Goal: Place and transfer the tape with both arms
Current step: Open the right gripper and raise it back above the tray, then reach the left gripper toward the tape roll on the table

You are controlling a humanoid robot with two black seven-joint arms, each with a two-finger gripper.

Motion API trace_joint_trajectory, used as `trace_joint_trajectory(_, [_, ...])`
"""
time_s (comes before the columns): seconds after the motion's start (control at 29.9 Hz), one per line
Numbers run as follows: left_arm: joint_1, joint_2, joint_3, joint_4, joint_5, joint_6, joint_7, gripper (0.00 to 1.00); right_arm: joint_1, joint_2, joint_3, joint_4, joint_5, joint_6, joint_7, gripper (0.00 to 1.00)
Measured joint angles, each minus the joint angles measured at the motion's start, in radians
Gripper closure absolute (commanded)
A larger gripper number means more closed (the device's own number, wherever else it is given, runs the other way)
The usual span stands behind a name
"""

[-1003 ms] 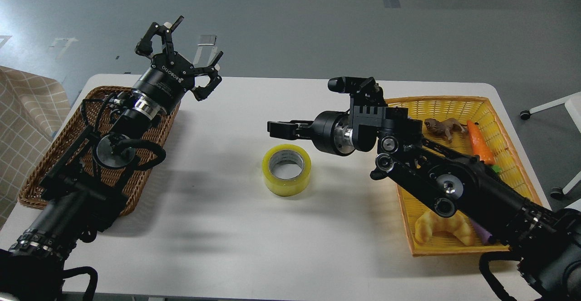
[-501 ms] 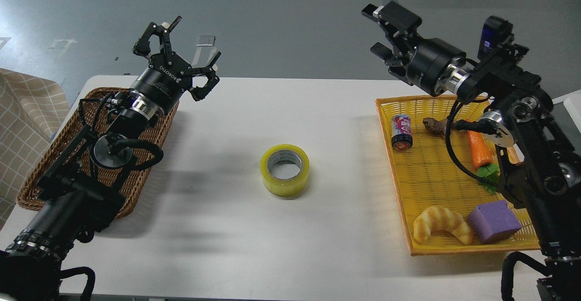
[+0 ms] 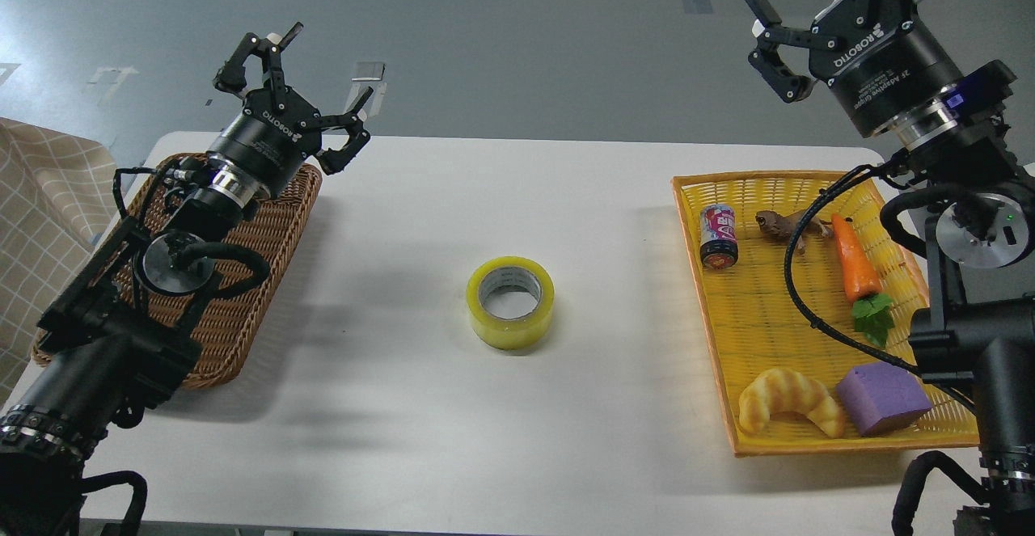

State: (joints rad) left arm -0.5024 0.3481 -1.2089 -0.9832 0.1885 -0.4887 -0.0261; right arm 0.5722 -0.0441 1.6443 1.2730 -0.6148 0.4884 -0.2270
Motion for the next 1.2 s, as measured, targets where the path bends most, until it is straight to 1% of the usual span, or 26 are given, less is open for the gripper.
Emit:
trace_joint_trajectory(0.13, [-0.002, 0.016, -0.002, 0.000, 0.043, 0.000, -0.007, 0.01, -0.007, 0.005, 0.006, -0.024, 0.015, 0.000, -0.004, 0.04])
trace_joint_trajectory(0.23, [-0.002, 0.018, -0.003, -0.001, 0.087, 0.000, -0.027, 0.01, -0.011, 0.006, 0.003, -0.041, 0.016, 0.000, -0.010, 0.04])
trace_joint_trajectory(0.37, [-0.002, 0.023, -0.003, -0.015, 0.170, 0.000, -0.072, 0.01, -0.013, 0.002, -0.006, -0.051, 0.016, 0.000, -0.048, 0.03])
trace_joint_trajectory(0.43, [-0.004, 0.026, -0.003, -0.032, 0.216, 0.000, -0.083, 0.01, -0.015, -0.003, -0.006, -0.053, 0.017, 0.000, -0.062, 0.02])
trace_joint_trajectory(0.5, [-0.005, 0.030, -0.004, -0.061, 0.282, 0.000, -0.093, 0.01, -0.027, -0.017, -0.005, -0.053, 0.025, 0.000, -0.067, 0.01])
trace_joint_trajectory(0.74, [-0.013, 0.056, -0.005, -0.149, 0.489, 0.000, -0.103, 0.01, -0.082, -0.095, 0.007, -0.044, 0.100, 0.000, -0.058, 0.01])
trace_joint_trajectory(0.87, [-0.014, 0.067, -0.005, -0.212, 0.642, 0.000, -0.131, 0.01, -0.127, -0.135, 0.034, -0.042, 0.139, 0.000, -0.049, 0.01])
trace_joint_trajectory(0.97, [-0.011, 0.069, 0.001, -0.267, 0.771, 0.000, -0.149, 0.01, -0.160, -0.142, 0.072, -0.041, 0.153, 0.000, -0.038, 0.01])
trace_joint_trajectory(1.07, [-0.008, 0.069, 0.012, -0.311, 0.868, 0.001, -0.150, 0.01, -0.177, -0.144, 0.101, -0.041, 0.156, 0.000, -0.034, 0.01])
trace_joint_trajectory(1.2, [-0.003, 0.069, 0.029, -0.395, 0.951, 0.036, -0.142, 0.01, -0.202, -0.144, 0.115, -0.041, 0.156, 0.000, -0.034, 0.01])
